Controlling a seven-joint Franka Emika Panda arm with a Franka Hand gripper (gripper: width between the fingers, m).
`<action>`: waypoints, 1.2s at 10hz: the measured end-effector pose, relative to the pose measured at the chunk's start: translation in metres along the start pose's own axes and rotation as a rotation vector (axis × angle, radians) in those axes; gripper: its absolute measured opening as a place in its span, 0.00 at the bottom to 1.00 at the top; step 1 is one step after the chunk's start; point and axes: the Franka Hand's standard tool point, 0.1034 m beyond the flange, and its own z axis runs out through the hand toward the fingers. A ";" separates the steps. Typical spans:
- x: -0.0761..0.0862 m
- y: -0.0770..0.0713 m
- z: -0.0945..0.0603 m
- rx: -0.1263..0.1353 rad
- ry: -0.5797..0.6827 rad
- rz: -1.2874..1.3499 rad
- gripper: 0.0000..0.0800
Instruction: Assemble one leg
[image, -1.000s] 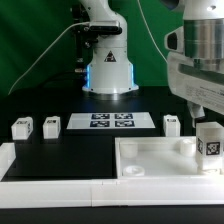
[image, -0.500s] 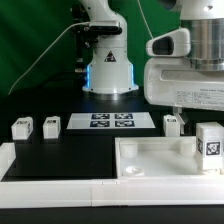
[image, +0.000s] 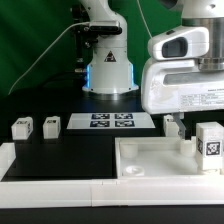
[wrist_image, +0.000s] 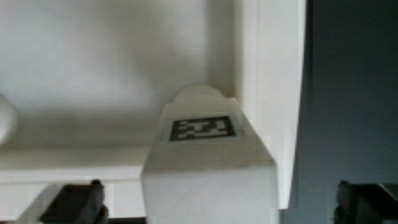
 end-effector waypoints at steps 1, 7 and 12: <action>0.000 0.001 0.000 -0.001 0.000 -0.096 0.81; 0.001 0.003 0.000 0.000 0.001 -0.122 0.37; 0.001 0.003 0.000 0.002 0.001 0.146 0.37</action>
Offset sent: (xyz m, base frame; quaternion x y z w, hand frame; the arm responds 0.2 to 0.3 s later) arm 0.0000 0.0000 0.0000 0.0000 0.0000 0.0000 1.0000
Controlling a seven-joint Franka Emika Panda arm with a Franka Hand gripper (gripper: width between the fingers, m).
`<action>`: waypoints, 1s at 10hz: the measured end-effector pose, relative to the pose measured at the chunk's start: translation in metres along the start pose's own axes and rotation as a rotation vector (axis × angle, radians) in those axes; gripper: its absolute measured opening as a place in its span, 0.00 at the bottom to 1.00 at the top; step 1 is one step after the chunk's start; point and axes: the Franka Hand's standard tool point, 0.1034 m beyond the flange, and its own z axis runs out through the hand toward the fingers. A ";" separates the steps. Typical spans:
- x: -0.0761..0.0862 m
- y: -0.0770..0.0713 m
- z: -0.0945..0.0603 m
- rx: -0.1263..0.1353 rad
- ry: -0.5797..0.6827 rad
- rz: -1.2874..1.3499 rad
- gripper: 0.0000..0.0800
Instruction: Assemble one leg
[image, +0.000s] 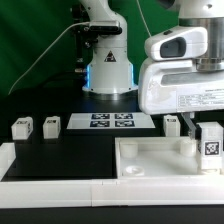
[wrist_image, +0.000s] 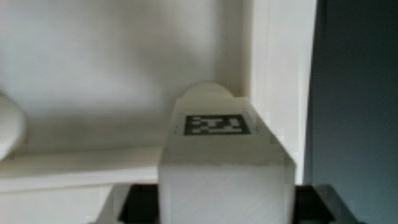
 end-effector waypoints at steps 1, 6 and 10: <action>0.000 0.000 0.000 0.000 0.000 0.085 0.37; -0.001 -0.002 0.001 -0.009 0.008 0.735 0.37; -0.001 -0.002 0.001 -0.009 0.015 1.193 0.37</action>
Offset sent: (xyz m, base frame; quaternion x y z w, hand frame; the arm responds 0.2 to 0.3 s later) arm -0.0009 0.0021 -0.0022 0.0008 0.0085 0.3159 0.9488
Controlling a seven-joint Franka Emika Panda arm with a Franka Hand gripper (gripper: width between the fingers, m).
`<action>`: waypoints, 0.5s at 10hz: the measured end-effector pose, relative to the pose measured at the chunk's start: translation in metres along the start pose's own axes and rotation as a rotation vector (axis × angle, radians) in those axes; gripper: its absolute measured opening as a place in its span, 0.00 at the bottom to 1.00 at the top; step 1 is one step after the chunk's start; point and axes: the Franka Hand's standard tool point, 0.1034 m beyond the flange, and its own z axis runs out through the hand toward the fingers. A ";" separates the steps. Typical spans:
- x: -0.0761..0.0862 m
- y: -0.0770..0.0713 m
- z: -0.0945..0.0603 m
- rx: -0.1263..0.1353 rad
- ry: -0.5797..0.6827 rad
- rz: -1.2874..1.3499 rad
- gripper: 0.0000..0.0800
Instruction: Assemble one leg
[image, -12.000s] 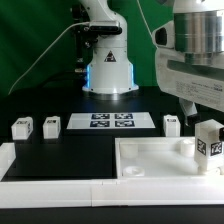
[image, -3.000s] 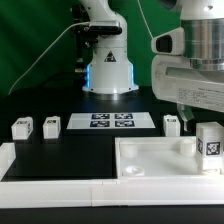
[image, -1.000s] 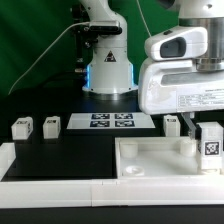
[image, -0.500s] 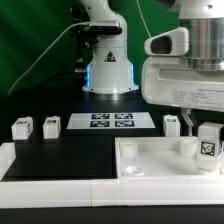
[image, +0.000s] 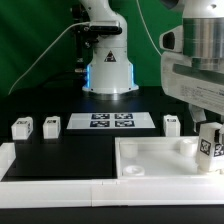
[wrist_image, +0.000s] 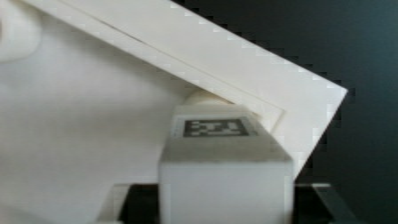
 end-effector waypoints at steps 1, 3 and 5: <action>0.000 0.000 0.000 0.001 -0.004 0.071 0.37; 0.000 0.000 0.000 0.001 -0.004 0.061 0.51; -0.001 0.000 0.000 0.001 -0.004 -0.005 0.68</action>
Offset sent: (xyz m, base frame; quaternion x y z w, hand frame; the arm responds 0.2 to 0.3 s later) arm 0.0000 0.0000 0.0000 0.0000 0.0000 0.0000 1.0000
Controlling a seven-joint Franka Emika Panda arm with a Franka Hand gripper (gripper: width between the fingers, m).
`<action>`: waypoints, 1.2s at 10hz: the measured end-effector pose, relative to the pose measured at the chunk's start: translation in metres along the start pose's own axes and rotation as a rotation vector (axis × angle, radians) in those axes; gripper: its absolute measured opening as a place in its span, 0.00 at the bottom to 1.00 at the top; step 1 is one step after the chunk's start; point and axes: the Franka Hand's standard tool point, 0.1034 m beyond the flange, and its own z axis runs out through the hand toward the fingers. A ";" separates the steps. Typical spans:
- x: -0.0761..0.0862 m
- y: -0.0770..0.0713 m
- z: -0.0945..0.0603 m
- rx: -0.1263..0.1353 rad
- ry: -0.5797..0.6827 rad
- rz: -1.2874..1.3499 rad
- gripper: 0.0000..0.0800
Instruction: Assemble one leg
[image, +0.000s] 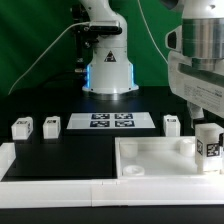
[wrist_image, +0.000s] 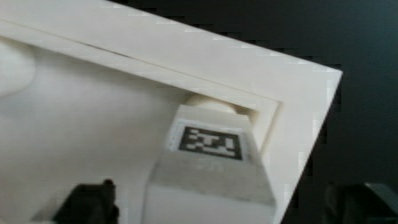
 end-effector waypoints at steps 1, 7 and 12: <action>-0.001 0.000 0.000 0.000 0.000 -0.004 0.78; 0.004 0.003 0.001 -0.012 -0.003 -0.757 0.81; 0.007 0.003 0.001 -0.013 -0.005 -1.294 0.81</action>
Offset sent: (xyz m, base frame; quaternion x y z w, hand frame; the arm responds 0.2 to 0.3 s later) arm 0.0009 -0.0043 -0.0005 -0.0149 -0.0097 -0.3073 0.9514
